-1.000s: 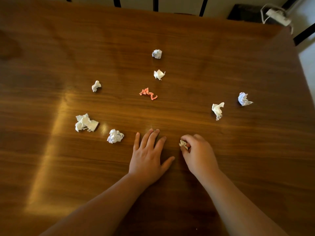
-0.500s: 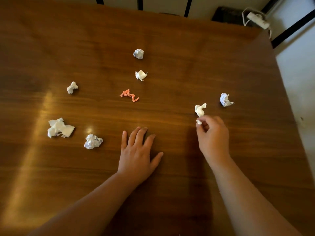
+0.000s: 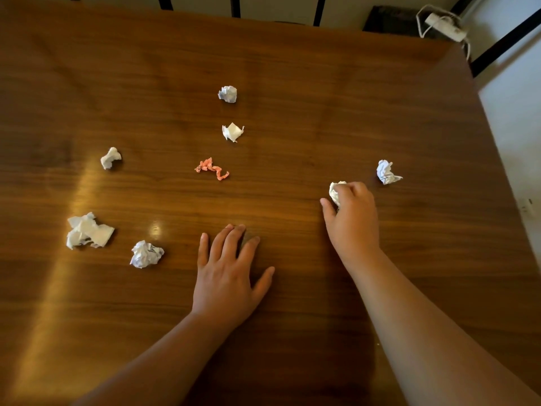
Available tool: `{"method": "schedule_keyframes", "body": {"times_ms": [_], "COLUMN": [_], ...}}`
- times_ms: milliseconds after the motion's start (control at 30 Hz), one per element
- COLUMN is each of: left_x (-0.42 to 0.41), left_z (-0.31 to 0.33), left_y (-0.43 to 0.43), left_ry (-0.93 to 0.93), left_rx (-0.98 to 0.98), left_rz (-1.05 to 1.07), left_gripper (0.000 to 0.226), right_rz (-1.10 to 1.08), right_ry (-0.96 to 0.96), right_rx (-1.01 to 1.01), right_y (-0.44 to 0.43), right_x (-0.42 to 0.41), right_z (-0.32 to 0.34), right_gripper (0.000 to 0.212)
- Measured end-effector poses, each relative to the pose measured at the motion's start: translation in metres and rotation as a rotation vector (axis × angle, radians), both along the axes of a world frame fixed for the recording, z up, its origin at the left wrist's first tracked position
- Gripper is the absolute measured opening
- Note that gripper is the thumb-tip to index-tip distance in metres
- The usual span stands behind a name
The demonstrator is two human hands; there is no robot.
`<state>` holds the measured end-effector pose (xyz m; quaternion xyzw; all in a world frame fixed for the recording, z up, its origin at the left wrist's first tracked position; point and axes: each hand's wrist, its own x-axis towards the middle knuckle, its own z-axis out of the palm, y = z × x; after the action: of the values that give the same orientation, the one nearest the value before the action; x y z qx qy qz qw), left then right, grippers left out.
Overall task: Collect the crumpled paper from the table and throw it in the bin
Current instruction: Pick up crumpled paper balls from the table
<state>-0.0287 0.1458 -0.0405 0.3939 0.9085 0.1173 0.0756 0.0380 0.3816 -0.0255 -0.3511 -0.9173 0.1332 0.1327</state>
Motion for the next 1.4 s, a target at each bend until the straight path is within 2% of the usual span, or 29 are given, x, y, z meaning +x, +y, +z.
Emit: {"method": "schedule_keyframes", "body": {"times_ms": [133,200,267,367,433,500,600,667,700,767,833,933,1000,1100,1200,1333,1400], "left_x": [0.000,0.001,0.001,0.000,0.000,0.000,0.000,0.000,-0.001,-0.002,-0.004,-0.017,-0.040,-0.095,-0.150,-0.194,-0.205], "left_z": [0.000,0.001,0.001,0.002,0.001,0.001,0.003,0.005,0.007,0.010,0.013,0.024,0.034,0.050,0.053,0.048,0.043], "left_y": [0.001,0.000,0.000,0.000,0.000,0.000,-0.001,-0.001,-0.002,-0.004,-0.006,-0.003,0.009,0.043,0.079,0.114,0.123], "left_ry": [-0.004,-0.006,-0.009,-0.014,-0.008,-0.006,-0.020,-0.031,-0.046,-0.090,-0.123,-0.151,-0.085,-0.071,-0.062,-0.005,-0.038], "left_rx": [0.002,-0.007,-0.015,-0.010,-0.014,-0.018,-0.021,-0.026,-0.022,0.001,0.048,0.211,0.292,0.339,0.241,-0.008,-0.053], "left_rz": [0.002,0.003,0.004,0.008,0.007,0.008,0.007,0.006,0.006,0.006,-0.003,-0.077,-0.102,0.052,0.135,0.110,0.094], "left_gripper": [0.061,0.061,0.061,0.060,0.059,0.059,0.058,0.058,0.057,0.056,0.053,0.042,0.033,0.034,0.039,0.042,0.046], "right_rz": [0.002,-0.052,-0.220,-0.673,-0.897,-0.940,-0.811,-0.750,-0.739,-0.714,-0.643,-0.511,-0.481,-0.495,-0.540,-0.592,-0.584], "right_ry": [0.002,0.059,0.199,0.477,0.601,0.658,0.681,0.724,0.757,0.826,0.865,0.796,0.739,0.705,0.649,0.622,0.637], "right_rx": [0.002,-0.094,-0.365,-1.039,-1.395,-1.604,-1.793,-1.902,-1.948,-2.028,-2.089,-2.085,-2.068,-2.079,-2.051,-2.057,-2.059], "right_y": [0.005,0.009,0.009,0.001,-0.006,-0.013,-0.023,-0.028,-0.030,-0.034,-0.034,-0.034,-0.032,-0.032,-0.034,-0.033,-0.032], "right_x": [-0.008,-0.012,-0.016,-0.026,-0.031,-0.033,-0.035,-0.035,-0.035,-0.036,-0.035,-0.036,-0.033,-0.026,-0.020,-0.011,-0.010], "right_z": [0.001,0.005,0.010,0.023,0.031,0.034,0.033,0.034,0.035,0.035,0.031,0.026,0.023,0.023,0.023,0.022,0.022], "right_gripper": [0.025,0.022,0.014,0.016,0.014,0.018,0.029,0.018,0.014,0.025,0.028,0.019,0.020,0.025,0.025,0.023,0.023]}}
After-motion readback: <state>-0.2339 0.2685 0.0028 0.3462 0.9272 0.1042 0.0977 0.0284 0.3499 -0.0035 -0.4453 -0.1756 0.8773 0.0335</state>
